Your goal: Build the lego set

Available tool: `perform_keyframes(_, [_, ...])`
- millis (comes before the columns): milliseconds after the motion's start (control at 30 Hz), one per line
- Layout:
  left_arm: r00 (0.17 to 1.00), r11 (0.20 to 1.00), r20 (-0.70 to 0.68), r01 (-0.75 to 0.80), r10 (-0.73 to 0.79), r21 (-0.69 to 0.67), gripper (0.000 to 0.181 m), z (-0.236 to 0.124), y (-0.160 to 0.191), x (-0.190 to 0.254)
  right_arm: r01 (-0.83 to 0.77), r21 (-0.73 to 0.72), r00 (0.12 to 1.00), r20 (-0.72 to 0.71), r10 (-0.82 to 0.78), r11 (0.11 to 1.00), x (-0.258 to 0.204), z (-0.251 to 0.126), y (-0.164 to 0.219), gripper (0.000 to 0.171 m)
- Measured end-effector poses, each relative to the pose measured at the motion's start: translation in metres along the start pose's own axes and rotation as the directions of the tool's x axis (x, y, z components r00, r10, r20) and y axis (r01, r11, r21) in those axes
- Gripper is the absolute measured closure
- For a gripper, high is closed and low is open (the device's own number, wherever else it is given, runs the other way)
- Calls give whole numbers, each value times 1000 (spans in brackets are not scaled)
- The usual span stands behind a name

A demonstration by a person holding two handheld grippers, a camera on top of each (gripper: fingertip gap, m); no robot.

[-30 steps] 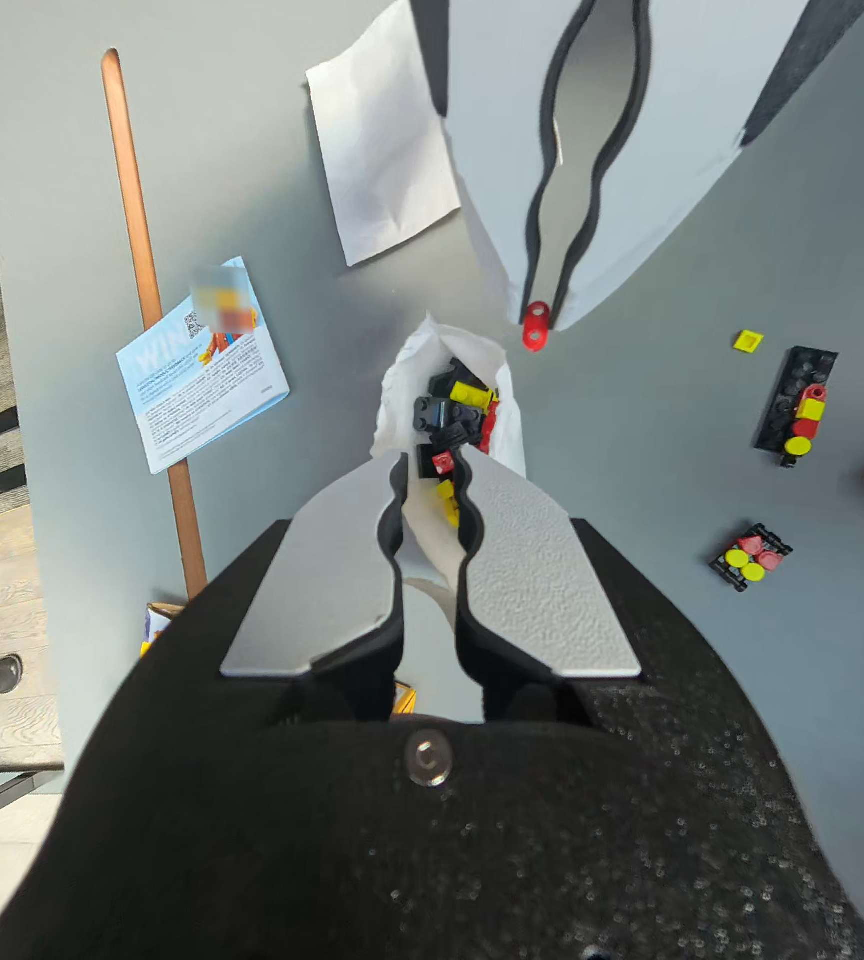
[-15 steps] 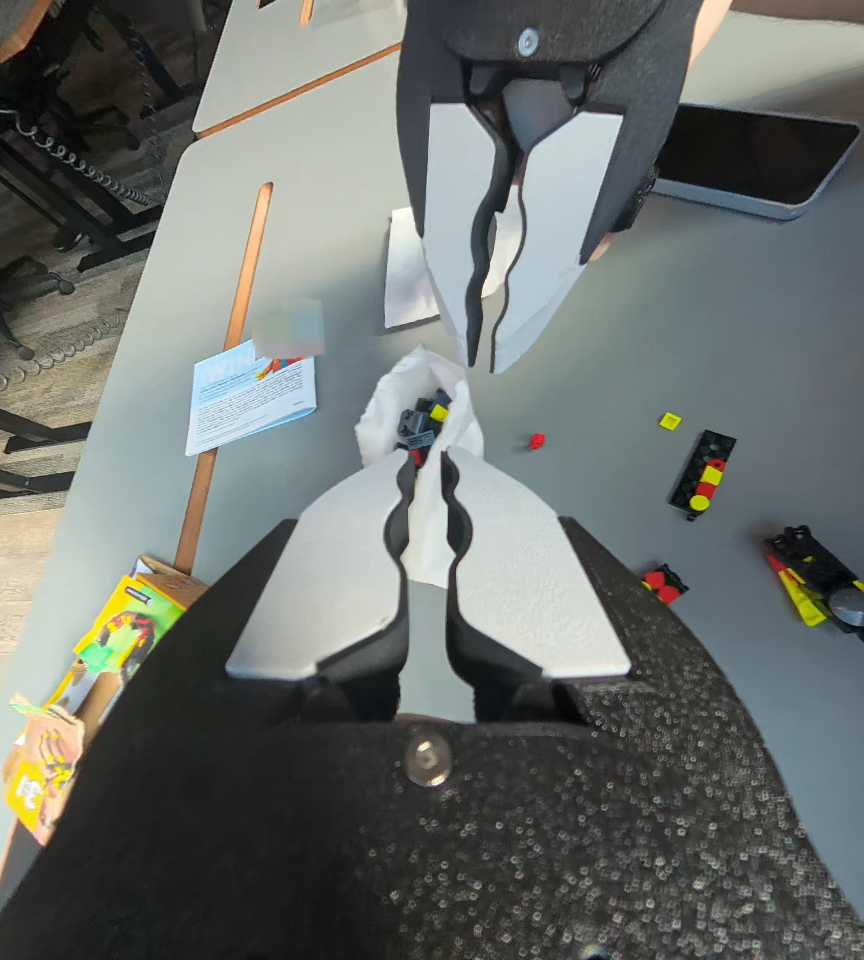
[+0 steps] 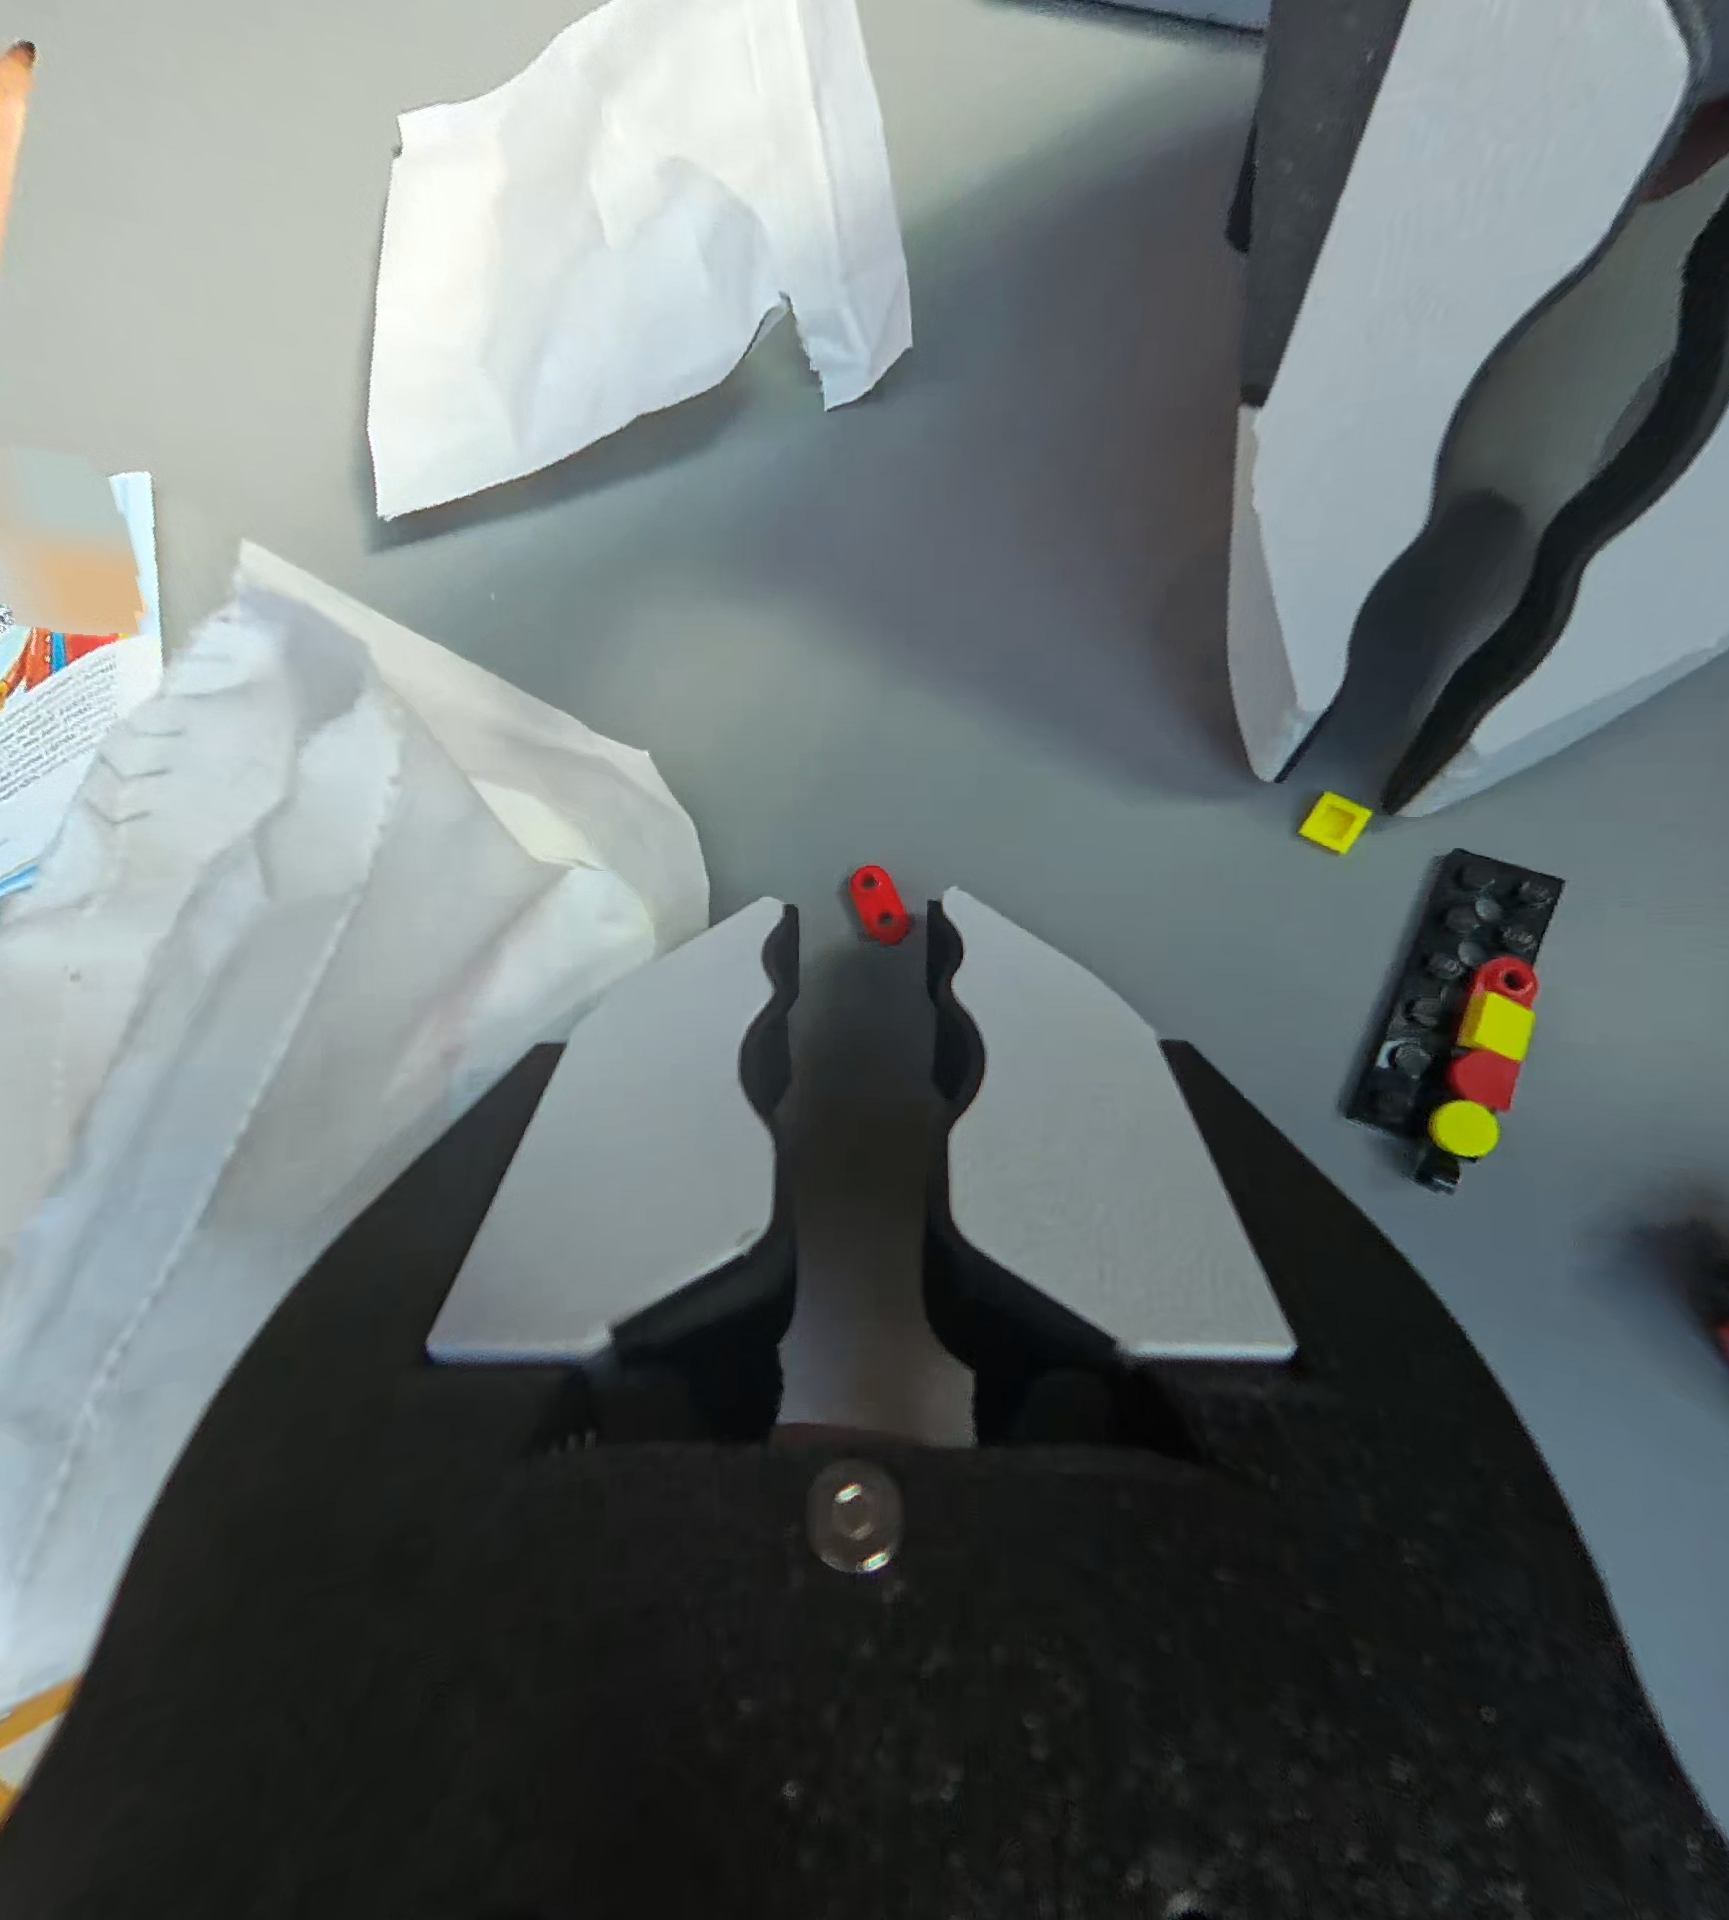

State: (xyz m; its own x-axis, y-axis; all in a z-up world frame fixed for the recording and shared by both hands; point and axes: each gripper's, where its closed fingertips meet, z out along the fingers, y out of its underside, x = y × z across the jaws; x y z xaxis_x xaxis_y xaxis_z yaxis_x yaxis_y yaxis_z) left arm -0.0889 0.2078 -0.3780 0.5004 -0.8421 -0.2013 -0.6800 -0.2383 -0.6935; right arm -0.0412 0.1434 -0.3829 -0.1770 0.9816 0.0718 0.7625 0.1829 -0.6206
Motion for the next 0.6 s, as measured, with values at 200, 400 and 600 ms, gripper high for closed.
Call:
perform_keyframes(200, [999,999,-39,33,-35,-35,176,7,-1,6,-14,18,1000,1,14,1000,-1,7,-6,164])
perform_keyframes(400, [998,990,26,47,-51,131,181,-55,-36,0,15,129,989,-147,4,992,50,-31,-46,164])
perform_keyframes(600, [984,991,180,-13,-11,131,181,-117,-55,-65,85,192,980,-193,-47,978,117,-45,-119,164])
